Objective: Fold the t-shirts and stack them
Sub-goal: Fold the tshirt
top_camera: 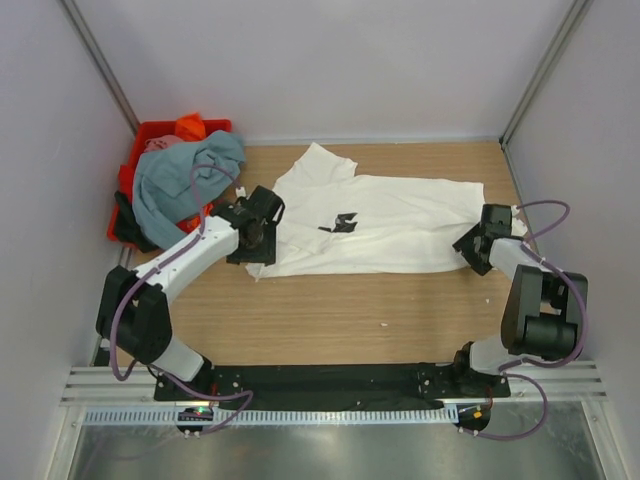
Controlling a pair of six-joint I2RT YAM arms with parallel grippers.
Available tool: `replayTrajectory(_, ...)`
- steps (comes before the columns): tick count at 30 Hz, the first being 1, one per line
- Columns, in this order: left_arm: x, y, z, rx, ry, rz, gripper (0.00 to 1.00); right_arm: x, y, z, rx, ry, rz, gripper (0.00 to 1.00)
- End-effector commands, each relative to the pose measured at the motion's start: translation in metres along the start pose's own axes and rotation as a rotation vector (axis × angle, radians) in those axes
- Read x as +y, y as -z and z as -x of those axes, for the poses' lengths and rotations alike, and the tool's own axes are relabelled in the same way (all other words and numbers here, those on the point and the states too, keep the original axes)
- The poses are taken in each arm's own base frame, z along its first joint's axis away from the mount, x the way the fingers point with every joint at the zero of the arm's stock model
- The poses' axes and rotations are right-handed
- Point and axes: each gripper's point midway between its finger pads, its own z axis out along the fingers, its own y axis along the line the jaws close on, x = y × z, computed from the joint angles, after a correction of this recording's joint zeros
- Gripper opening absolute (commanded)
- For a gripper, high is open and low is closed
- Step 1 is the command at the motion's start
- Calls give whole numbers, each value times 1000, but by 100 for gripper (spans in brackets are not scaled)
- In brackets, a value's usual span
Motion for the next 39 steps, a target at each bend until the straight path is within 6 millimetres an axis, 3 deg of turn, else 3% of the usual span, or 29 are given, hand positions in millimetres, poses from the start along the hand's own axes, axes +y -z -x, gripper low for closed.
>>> replayTrajectory(1, -30, -18, 21, -68, 52, -93, 65, -24, 13, 9, -38, 17, -96, 69)
replayTrajectory(2, -31, -29, 18, -47, 45, -77, 65, -25, 15, 11, -43, 14, -98, 77)
replayTrajectory(3, -35, -33, 21, -52, 43, -83, 64, -23, 19, 14, -59, 9, -89, 79)
replayTrajectory(10, -41, -68, 15, -14, 24, -47, 61, -7, 59, 32, -140, 19, -31, 82)
replayTrajectory(14, -44, -81, 10, -8, 27, -49, 59, 19, 78, 29, -159, 51, 61, 83)
replayTrajectory(19, -44, -92, 6, 5, 40, -44, 56, 73, 91, 6, -115, 129, 247, 82)
replayTrajectory(22, -45, -96, 8, 6, 43, -48, 51, 94, 89, -14, -61, 185, 303, 82)
replayTrajectory(26, -44, -100, 9, 10, 34, -36, 46, 99, 74, -32, -11, 216, 304, 81)
replayTrajectory(29, -40, -100, 11, 2, 33, -21, 43, 99, 67, -40, 7, 228, 305, 81)
replayTrajectory(35, -35, -95, 15, -8, 42, -15, 20, 93, 52, -50, 27, 257, 256, 81)
replayTrajectory(39, -32, -92, 20, -10, 45, -6, 16, 80, 29, -60, 49, 272, 183, 81)
